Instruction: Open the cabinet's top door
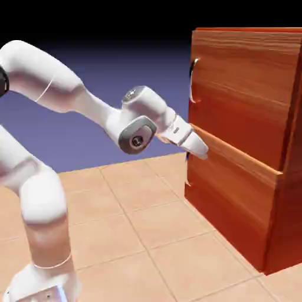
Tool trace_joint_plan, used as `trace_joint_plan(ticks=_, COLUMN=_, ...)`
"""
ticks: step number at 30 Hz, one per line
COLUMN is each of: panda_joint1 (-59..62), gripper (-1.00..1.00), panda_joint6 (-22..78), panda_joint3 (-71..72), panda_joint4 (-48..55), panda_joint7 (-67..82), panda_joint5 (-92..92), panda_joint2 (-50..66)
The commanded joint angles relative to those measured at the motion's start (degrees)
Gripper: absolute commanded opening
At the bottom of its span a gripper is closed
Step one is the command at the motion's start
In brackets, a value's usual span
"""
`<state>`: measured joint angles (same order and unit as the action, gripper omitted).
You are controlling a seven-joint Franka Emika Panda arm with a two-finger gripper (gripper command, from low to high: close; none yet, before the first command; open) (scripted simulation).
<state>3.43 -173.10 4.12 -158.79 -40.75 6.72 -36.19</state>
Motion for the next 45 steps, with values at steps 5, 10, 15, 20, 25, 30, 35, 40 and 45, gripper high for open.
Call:
trace_joint_plan(ticks=5, panda_joint1=7.6, gripper=0.0, panda_joint6=1.7, panda_joint3=7.6, panda_joint4=4.1, panda_joint7=3.2, panda_joint5=12.5, panda_joint2=-6.5)
trace_joint_plan(ticks=10, panda_joint1=15.3, gripper=0.0, panda_joint6=3.4, panda_joint3=15.3, panda_joint4=8.2, panda_joint7=6.3, panda_joint5=24.9, panda_joint2=-13.1)
trace_joint_plan(ticks=15, panda_joint1=22.9, gripper=0.0, panda_joint6=5.0, panda_joint3=22.9, panda_joint4=12.3, panda_joint7=9.5, panda_joint5=37.4, panda_joint2=-19.6)
trace_joint_plan(ticks=20, panda_joint1=30.5, gripper=0.0, panda_joint6=6.7, panda_joint3=30.6, panda_joint4=16.4, panda_joint7=12.7, panda_joint5=49.8, panda_joint2=-26.2)
trace_joint_plan(ticks=25, panda_joint1=38.1, gripper=0.0, panda_joint6=8.4, panda_joint3=38.2, panda_joint4=20.4, panda_joint7=15.8, panda_joint5=62.3, panda_joint2=-32.7)
trace_joint_plan(ticks=30, panda_joint1=45.8, gripper=0.0, panda_joint6=10.1, panda_joint3=45.9, panda_joint4=24.5, panda_joint7=19.0, panda_joint5=74.8, panda_joint2=-39.2)
trace_joint_plan(ticks=35, panda_joint1=53.4, gripper=0.0, panda_joint6=11.8, panda_joint3=53.5, panda_joint4=28.6, panda_joint7=22.1, panda_joint5=87.2, panda_joint2=-45.8)
trace_joint_plan(ticks=40, panda_joint1=61.0, gripper=0.0, panda_joint6=13.4, panda_joint3=61.2, panda_joint4=32.7, panda_joint7=25.3, panda_joint5=99.7, panda_joint2=-52.3)
trace_joint_plan(ticks=45, panda_joint1=67.7, gripper=0.0, panda_joint6=14.5, panda_joint3=65.9, panda_joint4=37.1, panda_joint7=27.4, panda_joint5=107.9, panda_joint2=-56.0)
